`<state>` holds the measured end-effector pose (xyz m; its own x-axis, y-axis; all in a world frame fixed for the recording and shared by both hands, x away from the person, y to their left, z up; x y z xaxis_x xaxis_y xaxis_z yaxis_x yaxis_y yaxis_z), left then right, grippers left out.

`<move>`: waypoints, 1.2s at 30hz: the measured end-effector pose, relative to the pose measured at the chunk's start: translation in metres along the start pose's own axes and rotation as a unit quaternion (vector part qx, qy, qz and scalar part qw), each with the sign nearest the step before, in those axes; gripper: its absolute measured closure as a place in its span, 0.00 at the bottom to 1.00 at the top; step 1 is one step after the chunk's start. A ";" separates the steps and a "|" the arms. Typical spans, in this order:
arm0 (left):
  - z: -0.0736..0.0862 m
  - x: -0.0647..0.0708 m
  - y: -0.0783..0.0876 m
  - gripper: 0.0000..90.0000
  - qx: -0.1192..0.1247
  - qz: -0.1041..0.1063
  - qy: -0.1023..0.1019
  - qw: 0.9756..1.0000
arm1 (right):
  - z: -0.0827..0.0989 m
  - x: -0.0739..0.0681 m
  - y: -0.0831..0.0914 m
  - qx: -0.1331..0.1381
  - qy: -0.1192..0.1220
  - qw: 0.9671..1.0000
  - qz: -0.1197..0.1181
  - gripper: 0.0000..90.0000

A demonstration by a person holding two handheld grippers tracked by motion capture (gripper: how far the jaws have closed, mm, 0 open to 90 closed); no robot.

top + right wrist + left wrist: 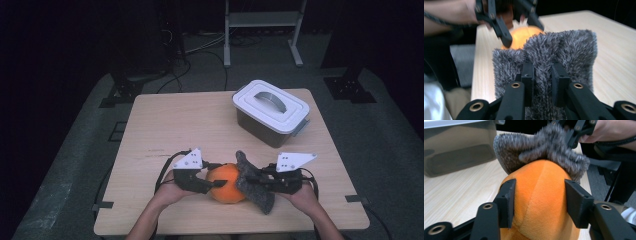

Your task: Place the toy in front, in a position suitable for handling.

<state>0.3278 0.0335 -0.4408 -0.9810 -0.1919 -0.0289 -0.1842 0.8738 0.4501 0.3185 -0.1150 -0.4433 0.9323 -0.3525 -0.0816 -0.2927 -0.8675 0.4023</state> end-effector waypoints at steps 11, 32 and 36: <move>0.007 -0.003 -0.005 0.23 -0.004 0.012 0.026 1.000 | 0.020 0.006 0.001 -0.034 -0.010 0.999 -0.008 0.83; -0.001 -0.002 0.002 0.51 0.005 -0.002 0.009 1.000 | 0.015 0.011 0.005 -0.020 -0.020 1.000 0.004 0.83; -0.003 -0.001 0.002 0.51 0.008 -0.003 0.009 1.000 | -0.005 0.000 0.004 0.017 -0.011 1.000 -0.010 0.83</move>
<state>0.3287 0.0346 -0.4374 -0.9786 -0.2050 -0.0162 -0.1915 0.8796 0.4354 0.3184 -0.1163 -0.4371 0.9330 -0.3426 -0.1100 -0.2816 -0.8854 0.3699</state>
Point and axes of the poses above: each handheld gripper's, and its own axes: y roughly backward along the jaws, z roughly out of its underside, x roughly to its right, the point moved 9 cm from there along -y, roughly forward along the jaws, and after that the axes turned 3 degrees about -y, right-handed, at the moved point
